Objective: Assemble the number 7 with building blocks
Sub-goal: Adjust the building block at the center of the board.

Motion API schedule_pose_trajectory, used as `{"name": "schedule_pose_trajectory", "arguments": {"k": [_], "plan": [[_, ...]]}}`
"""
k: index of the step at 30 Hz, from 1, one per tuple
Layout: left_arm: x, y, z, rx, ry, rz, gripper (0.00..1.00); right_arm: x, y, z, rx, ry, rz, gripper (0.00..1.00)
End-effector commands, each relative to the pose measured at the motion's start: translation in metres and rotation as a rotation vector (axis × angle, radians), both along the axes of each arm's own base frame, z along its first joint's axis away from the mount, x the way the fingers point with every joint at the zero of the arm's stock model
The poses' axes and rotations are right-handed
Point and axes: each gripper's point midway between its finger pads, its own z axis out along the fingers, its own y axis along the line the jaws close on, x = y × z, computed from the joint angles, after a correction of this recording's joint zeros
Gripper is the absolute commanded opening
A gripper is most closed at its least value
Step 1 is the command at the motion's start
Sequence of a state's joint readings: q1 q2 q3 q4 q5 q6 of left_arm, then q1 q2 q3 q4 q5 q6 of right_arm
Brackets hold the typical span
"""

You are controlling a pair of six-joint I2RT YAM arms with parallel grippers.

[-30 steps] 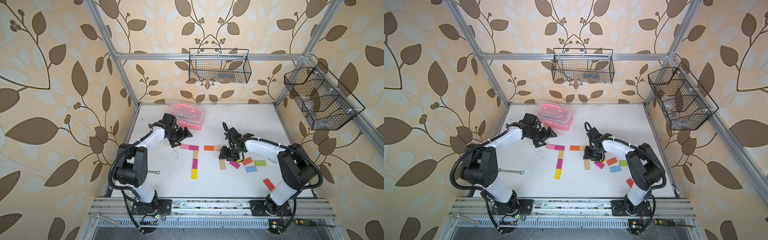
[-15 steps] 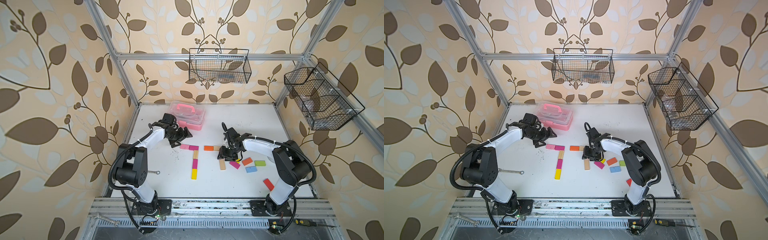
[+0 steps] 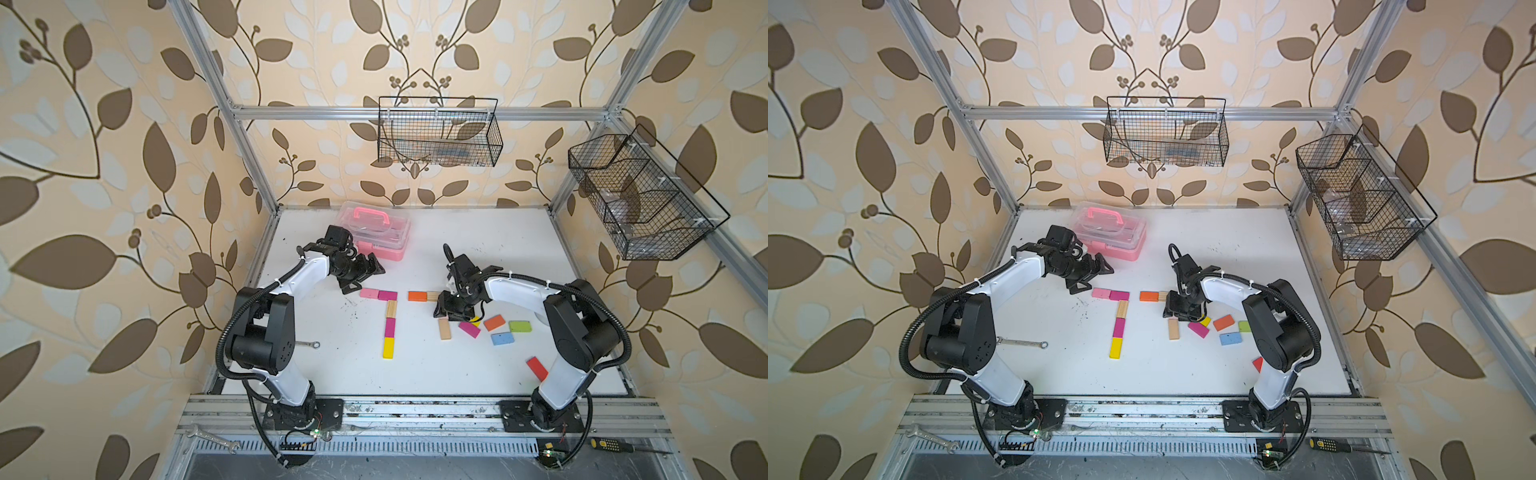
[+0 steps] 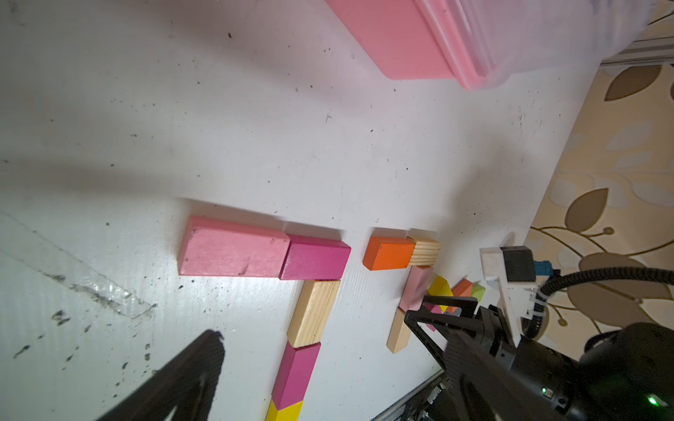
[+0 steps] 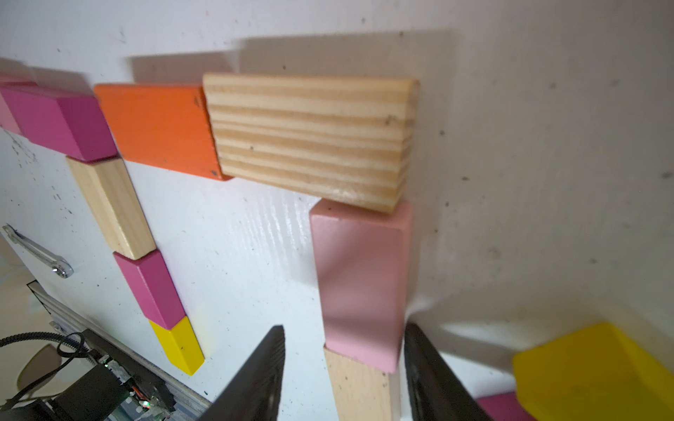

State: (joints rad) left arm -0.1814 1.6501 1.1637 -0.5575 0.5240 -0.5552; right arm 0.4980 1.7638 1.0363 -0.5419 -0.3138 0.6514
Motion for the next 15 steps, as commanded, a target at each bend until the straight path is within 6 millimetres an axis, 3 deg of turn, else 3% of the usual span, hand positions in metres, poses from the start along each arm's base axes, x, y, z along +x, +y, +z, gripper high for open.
{"name": "schedule_pose_trajectory", "arguments": {"k": [1, 5, 8, 15], "plan": [[0.002, 0.002, 0.012, -0.006, -0.021, -0.007, 0.98, 0.006, -0.006, 0.011, -0.016, -0.019, -0.024, 0.54], [0.001, 0.003, 0.012, -0.002, -0.023, -0.005, 0.98, 0.002, -0.01, 0.031, 0.005, -0.062, -0.041, 0.57], [0.001, 0.003, 0.012, -0.004, -0.026, -0.003, 0.98, -0.011, -0.003, 0.045, 0.093, -0.08, -0.044, 0.67], [0.002, 0.001, 0.008, -0.027, -0.021, 0.008, 0.98, -0.058, 0.012, 0.057, 0.365, -0.051, -0.096, 0.83]]}}
